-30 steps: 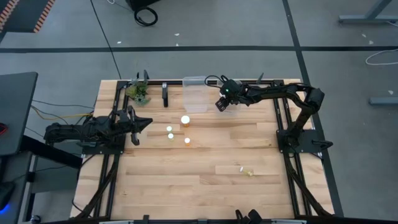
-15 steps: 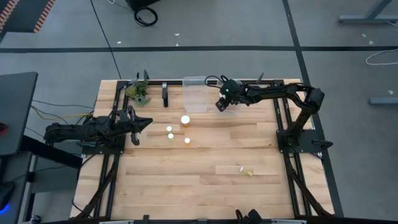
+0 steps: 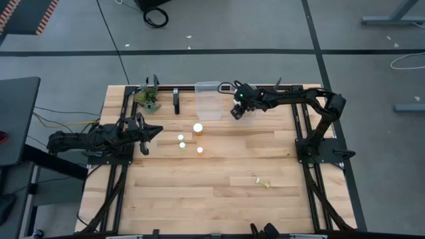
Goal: Pick and place medicine bottles into bin by pill shape (circle, oval)
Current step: Put the bottom right small yellow pill into the left transparent bin
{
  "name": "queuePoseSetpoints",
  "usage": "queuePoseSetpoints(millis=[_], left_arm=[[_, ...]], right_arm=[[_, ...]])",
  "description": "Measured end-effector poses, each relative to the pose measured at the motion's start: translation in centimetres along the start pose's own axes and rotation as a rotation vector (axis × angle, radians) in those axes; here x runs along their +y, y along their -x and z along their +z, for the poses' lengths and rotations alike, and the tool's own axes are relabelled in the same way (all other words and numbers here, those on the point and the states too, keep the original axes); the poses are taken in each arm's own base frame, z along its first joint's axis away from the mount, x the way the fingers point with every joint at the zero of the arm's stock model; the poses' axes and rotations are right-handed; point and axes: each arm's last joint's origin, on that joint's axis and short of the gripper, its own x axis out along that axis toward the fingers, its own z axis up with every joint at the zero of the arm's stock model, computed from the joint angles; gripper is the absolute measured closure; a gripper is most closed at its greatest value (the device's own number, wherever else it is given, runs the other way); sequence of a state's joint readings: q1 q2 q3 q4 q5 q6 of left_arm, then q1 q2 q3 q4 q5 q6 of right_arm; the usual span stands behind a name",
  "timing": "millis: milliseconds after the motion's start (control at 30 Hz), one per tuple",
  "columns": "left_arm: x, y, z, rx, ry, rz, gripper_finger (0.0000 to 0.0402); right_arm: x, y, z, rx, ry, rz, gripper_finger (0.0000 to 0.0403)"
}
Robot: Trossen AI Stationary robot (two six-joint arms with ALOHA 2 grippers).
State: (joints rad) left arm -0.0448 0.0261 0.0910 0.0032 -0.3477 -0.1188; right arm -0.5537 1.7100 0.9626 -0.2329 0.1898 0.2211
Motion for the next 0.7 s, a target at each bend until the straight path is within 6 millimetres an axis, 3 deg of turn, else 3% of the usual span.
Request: queuePoseSetpoints(millis=[433, 700], left_arm=[[0.0, 0.0, 0.0, 0.0, 0.0, 0.0, 0.0368], [0.0, 0.0, 0.0, 0.0, 0.0, -0.001, 0.0365]], right_arm=[[0.1, 0.4, 0.0, 0.035, 0.01, -0.011, 0.0169], [0.3, 4.0, 0.6, -0.019, 0.043, 0.018, 0.0169]])
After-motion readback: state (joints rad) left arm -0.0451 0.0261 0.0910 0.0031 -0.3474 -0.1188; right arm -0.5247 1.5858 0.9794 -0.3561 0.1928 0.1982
